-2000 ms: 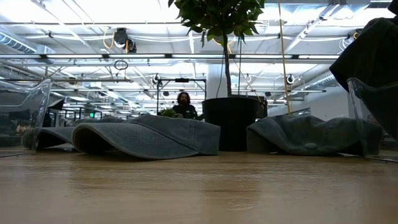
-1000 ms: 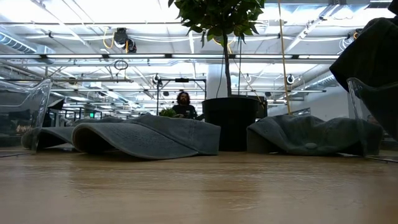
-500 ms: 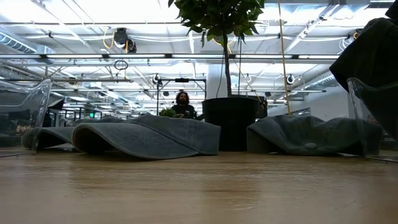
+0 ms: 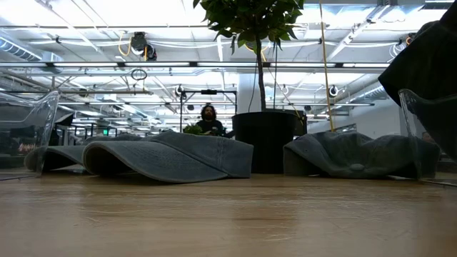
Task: Pick & Place hat
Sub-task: Put the black cap into the right transparent bin
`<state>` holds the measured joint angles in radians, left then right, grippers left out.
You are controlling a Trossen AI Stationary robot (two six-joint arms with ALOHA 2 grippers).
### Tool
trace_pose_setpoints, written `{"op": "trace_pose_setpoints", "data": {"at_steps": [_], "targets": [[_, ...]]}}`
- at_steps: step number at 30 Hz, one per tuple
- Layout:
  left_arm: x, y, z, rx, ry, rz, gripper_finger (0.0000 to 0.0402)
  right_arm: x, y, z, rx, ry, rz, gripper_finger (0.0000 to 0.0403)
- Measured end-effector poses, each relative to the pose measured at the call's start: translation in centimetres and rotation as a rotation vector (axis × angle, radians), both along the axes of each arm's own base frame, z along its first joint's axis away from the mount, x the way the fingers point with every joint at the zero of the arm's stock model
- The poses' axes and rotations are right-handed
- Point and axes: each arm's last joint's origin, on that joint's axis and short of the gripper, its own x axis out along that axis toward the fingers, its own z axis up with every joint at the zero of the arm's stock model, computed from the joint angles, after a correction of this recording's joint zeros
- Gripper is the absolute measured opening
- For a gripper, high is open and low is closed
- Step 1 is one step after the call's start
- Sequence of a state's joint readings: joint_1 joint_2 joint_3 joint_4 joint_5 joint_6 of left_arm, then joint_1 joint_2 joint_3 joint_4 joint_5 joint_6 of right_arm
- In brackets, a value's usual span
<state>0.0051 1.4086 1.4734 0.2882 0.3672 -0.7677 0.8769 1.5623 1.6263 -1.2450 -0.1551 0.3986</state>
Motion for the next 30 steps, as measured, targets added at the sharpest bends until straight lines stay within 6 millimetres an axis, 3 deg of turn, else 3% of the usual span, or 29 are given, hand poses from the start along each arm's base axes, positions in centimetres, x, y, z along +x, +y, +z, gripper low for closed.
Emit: {"op": "trace_pose_setpoints", "data": {"at_steps": [8, 13, 18, 25, 30], "targets": [[0.0, 0.0, 0.0, 0.000, 0.000, 0.000, 0.0175, -0.2, -0.3, -2.2, -0.063, 0.041, 0.041, 0.0028], [0.0, 0.0, 0.0, 0.000, 0.000, 0.000, 0.0175, -0.1, -0.8, -2.1, -0.060, 0.056, -0.016, 0.0046], [0.0, 0.0, 0.0, 0.001, 0.000, -0.001, 0.0175, -0.4, -2.3, 0.3, 0.060, -0.007, -0.117, 0.0076], [0.0, -0.1, 0.0, 0.017, 0.000, -0.045, 0.0175, -2.5, -4.4, 4.6, 0.317, -0.123, -0.094, 0.0134], [0.0, -0.2, 0.0, 0.017, 0.000, -0.046, 0.0175, -2.7, -3.8, 6.4, 0.471, -0.225, -0.124, 0.0124]]}}
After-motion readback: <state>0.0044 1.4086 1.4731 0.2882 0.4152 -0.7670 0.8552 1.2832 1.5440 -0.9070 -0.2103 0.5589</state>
